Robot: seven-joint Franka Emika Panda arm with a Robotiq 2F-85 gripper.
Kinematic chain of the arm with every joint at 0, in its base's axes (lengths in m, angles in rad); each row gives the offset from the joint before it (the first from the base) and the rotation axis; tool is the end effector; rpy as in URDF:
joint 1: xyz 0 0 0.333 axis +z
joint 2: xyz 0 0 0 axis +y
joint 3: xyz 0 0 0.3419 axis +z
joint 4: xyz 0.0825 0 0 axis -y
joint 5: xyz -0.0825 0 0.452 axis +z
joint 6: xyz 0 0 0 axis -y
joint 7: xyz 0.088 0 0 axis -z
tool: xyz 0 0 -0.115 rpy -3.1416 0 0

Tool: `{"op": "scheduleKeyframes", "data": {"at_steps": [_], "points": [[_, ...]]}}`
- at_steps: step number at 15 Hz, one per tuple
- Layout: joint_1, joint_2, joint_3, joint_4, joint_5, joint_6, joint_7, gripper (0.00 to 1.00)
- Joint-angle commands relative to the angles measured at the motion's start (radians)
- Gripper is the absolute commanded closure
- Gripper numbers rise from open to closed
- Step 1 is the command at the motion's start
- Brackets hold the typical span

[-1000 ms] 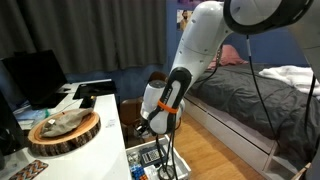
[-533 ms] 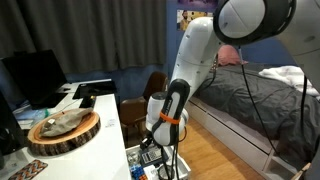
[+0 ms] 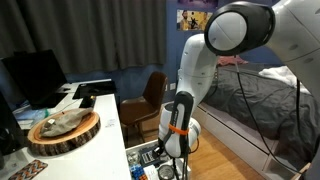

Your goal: Put the tape inside the drawer

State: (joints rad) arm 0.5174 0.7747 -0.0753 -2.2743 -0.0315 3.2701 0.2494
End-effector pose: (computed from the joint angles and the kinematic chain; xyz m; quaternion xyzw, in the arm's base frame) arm 0.4840 0.2251 -0.0146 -0.9857 -0.1247 -0.1126 0.0143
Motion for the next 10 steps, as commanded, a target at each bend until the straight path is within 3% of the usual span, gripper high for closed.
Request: {"op": "scheduleKeyframes", "data": {"at_steps": [1,4,10], "points": [[-0.055,0.069,0.062,0.012,0.048,0.053,-0.053,0.67],[-0.083,0.128,0.093,0.041,0.057,0.067,-0.069,0.67],[-0.069,0.212,0.072,0.113,0.092,0.100,-0.083,0.67]]}}
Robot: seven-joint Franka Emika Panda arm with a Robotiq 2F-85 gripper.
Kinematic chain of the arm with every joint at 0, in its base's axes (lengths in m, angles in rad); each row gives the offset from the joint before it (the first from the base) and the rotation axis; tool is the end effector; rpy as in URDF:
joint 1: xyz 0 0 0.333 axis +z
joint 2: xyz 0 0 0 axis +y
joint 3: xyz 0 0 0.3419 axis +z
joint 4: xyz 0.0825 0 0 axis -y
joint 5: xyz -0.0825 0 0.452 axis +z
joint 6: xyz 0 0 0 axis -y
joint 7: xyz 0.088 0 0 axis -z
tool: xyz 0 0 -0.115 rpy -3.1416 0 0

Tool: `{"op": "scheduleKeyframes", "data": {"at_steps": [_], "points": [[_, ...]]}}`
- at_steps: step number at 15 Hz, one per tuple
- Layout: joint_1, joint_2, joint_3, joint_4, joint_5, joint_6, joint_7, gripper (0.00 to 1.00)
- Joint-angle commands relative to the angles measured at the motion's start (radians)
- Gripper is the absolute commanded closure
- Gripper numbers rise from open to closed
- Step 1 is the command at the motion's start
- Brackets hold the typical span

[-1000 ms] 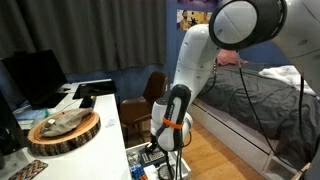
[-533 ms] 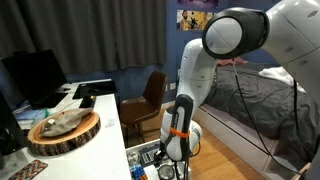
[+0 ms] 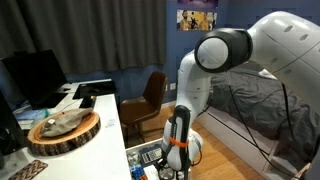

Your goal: Put the tape inside the drawer

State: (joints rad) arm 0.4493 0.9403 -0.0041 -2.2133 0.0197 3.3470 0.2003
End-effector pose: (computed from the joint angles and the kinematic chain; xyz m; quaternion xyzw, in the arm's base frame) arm 0.4617 0.2174 -0.0810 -0.9889 -0.1128 -0.0924 0.0281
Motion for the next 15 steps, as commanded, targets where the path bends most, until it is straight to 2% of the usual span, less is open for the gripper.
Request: {"op": "scheduleKeyframes", "data": {"at_steps": [1,6,9,10,11,12,13,15], "points": [[-0.004,0.057,0.002,0.068,0.043,0.020,-0.038,0.67],[-0.004,0.099,0.000,0.126,0.050,0.007,-0.046,0.67],[-0.012,0.105,0.007,0.132,0.044,0.008,-0.050,0.34],[-0.013,0.105,0.008,0.132,0.043,0.008,-0.052,0.30],[-0.014,0.106,0.008,0.131,0.042,0.007,-0.053,0.19],[-0.012,0.104,0.007,0.129,0.043,0.006,-0.055,0.13],[-0.015,0.102,0.009,0.128,0.041,0.007,-0.056,0.12],[-0.010,0.098,0.006,0.124,0.042,0.008,-0.059,0.02]]}}
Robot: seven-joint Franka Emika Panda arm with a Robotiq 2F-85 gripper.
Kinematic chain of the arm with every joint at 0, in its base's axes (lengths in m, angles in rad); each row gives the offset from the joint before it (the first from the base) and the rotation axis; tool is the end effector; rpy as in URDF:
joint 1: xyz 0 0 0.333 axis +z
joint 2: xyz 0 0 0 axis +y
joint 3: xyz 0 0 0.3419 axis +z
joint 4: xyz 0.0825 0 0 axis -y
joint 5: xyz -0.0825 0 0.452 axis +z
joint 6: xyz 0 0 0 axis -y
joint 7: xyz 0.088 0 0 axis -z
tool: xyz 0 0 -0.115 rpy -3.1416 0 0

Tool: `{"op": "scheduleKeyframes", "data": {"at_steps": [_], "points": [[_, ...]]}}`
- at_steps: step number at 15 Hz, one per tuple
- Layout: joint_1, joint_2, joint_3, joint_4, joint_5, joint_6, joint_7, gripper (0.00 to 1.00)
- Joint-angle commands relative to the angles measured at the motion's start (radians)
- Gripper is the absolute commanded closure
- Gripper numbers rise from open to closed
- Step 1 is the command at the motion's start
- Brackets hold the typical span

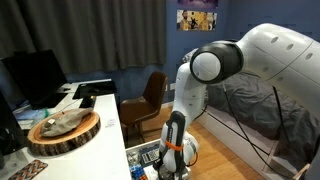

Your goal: Put the tape inside the drawer

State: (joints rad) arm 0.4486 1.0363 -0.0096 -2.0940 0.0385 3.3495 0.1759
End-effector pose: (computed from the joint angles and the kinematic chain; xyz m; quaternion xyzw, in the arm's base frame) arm 0.4863 0.2224 -0.1079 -0.9874 -0.1141 -0.1061 0.0277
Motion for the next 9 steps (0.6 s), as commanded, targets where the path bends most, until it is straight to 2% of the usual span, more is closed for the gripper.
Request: {"op": "scheduleKeyframes", "data": {"at_steps": [1,5,9], "points": [[-0.011,-0.003,0.013,0.001,0.023,0.009,-0.036,0.00],[0.006,-0.083,0.005,-0.061,0.036,0.033,-0.033,0.00],[0.004,-0.222,0.021,-0.159,0.057,-0.008,-0.019,0.00]]}}
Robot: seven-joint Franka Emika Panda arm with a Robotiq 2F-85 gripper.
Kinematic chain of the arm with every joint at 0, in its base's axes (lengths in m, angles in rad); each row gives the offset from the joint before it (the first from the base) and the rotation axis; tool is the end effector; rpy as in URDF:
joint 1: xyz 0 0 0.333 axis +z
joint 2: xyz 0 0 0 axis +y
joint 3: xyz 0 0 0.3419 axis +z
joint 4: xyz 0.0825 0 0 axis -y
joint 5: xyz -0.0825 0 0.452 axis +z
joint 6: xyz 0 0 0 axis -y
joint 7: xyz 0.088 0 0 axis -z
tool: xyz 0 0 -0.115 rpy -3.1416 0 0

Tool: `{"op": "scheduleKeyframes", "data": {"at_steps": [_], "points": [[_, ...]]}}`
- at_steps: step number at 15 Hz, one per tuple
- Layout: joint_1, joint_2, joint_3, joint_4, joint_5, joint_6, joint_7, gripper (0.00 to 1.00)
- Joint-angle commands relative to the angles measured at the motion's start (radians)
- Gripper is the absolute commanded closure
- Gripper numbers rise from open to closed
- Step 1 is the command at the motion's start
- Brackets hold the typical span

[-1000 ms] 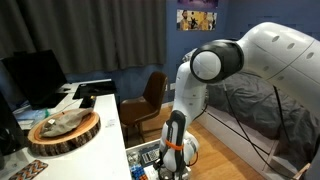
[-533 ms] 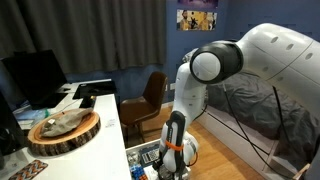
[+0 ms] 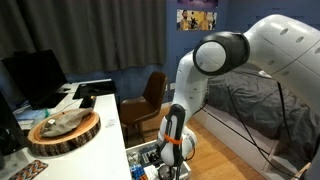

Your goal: Put the tape inside the drawer

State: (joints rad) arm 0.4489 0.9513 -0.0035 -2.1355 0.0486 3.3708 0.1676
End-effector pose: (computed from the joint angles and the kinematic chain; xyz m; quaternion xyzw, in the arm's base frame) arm 0.4988 0.2317 -0.0682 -0.9833 -0.1140 -0.1360 0.0394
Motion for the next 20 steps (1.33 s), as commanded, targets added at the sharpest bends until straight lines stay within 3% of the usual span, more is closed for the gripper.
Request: {"op": "scheduleKeyframes", "data": {"at_steps": [1,3,7,8,10,14,19,20], "points": [[-0.023,-0.176,0.040,-0.145,0.041,-0.053,-0.013,0.00],[-0.133,-0.215,0.145,-0.162,0.000,-0.158,-0.026,0.00],[-0.255,-0.232,0.274,-0.159,0.024,-0.361,-0.044,0.00],[-0.284,-0.231,0.298,-0.158,0.032,-0.409,-0.052,0.25],[-0.294,-0.226,0.291,-0.152,0.043,-0.489,-0.046,0.34],[-0.310,-0.202,0.280,-0.124,0.051,-0.608,-0.053,0.64],[-0.284,-0.154,0.235,-0.066,0.042,-0.621,-0.038,0.98],[-0.270,-0.143,0.218,-0.051,0.037,-0.617,-0.027,1.00]]}}
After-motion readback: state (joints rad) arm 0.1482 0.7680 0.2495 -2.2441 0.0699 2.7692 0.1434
